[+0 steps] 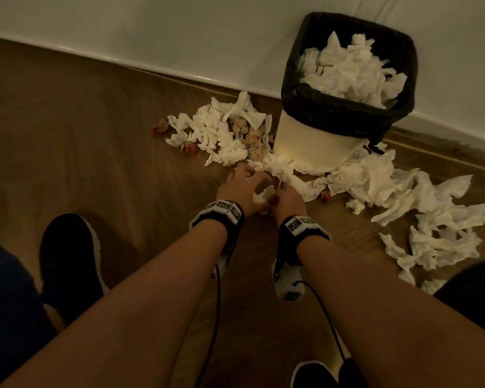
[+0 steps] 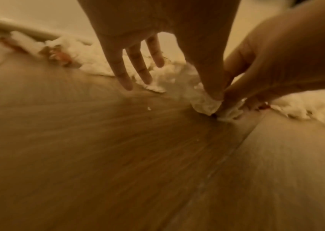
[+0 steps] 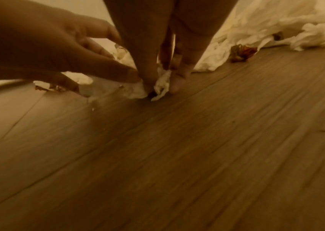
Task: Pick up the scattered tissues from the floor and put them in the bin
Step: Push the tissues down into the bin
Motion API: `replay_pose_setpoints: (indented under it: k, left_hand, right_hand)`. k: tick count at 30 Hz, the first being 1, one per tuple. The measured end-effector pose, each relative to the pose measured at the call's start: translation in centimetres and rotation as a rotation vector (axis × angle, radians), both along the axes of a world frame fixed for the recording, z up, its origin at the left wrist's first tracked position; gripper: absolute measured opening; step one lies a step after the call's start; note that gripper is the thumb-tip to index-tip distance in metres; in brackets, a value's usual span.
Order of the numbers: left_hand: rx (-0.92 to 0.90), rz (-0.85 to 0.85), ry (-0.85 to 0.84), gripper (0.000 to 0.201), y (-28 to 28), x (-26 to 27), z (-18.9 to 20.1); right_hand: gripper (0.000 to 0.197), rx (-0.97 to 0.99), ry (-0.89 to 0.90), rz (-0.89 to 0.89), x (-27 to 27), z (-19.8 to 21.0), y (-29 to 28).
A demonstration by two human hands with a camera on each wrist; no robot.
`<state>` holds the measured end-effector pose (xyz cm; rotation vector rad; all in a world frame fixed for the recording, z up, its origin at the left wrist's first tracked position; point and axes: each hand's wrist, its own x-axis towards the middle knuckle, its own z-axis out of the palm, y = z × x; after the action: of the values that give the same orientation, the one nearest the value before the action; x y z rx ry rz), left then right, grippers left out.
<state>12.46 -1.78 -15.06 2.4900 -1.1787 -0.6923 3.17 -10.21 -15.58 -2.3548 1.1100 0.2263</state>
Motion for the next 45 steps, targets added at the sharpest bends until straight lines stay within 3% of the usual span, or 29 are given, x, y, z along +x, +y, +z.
replay_pose_setpoints:
  k: [4, 6, 8, 11, 15, 17, 23, 29, 33, 39, 41, 45]
  left_hand:
    - [0.153, -0.054, 0.066, 0.018, -1.0, 0.4, -0.1]
    - [0.123, 0.010, 0.104, 0.004, -0.8, 1.0, -0.3]
    - [0.075, 0.070, 0.125, 0.008, -0.4, 1.1, -0.5]
    - [-0.009, 0.162, 0.172, 0.010, 0.3, 1.5, -0.5]
    - [-0.068, 0.233, 0.244, 0.048, 0.7, 1.8, -0.3]
    - [-0.051, 0.266, 0.223, 0.040, 1.1, 1.9, -0.1]
    - [-0.209, 0.441, 0.255, 0.025, 2.0, 2.8, 2.6]
    - [-0.592, 0.643, 0.437, 0.017, 0.8, 3.2, 7.2]
    - [-0.894, 0.639, 0.490, 0.017, -1.4, 3.4, 12.4]
    - [-1.152, 0.567, 0.504, 0.019, -4.9, 4.0, 19.2]
    - [-1.206, 0.479, 0.511, 0.024, -6.4, 3.7, 21.0]
    - [-1.157, 0.356, 0.498, 0.020, -9.5, 2.5, 22.5]
  right_hand:
    - [0.018, 0.100, -0.070, -0.131, -0.2, -0.1, -0.3]
    - [0.023, 0.131, -0.141, -0.179, -0.2, -0.2, -0.3]
    - [0.032, 0.129, -0.102, -0.143, -0.2, -0.1, -0.5]
    - [0.031, 0.105, -0.014, -0.123, -0.4, -0.1, -1.0]
    - [0.025, 0.175, -0.021, -0.234, -1.0, 0.5, -1.6]
    - [0.026, 0.221, -0.036, -0.256, -1.0, 1.3, -1.8]
    - [0.021, 0.378, -0.302, -0.338, -0.4, 5.3, -2.1]
    - [0.018, 0.475, -0.669, -0.372, 0.6, 12.2, -2.5]
    - [0.017, 0.478, -0.844, -0.332, 0.7, 17.9, -3.9]
    - [0.019, 0.503, -1.092, -0.388, -0.5, 25.3, -8.0]
    - [0.020, 0.486, -1.098, -0.413, -1.2, 26.4, -9.6]
    - [0.022, 0.367, -0.935, -0.494, -2.2, 25.5, -12.3]
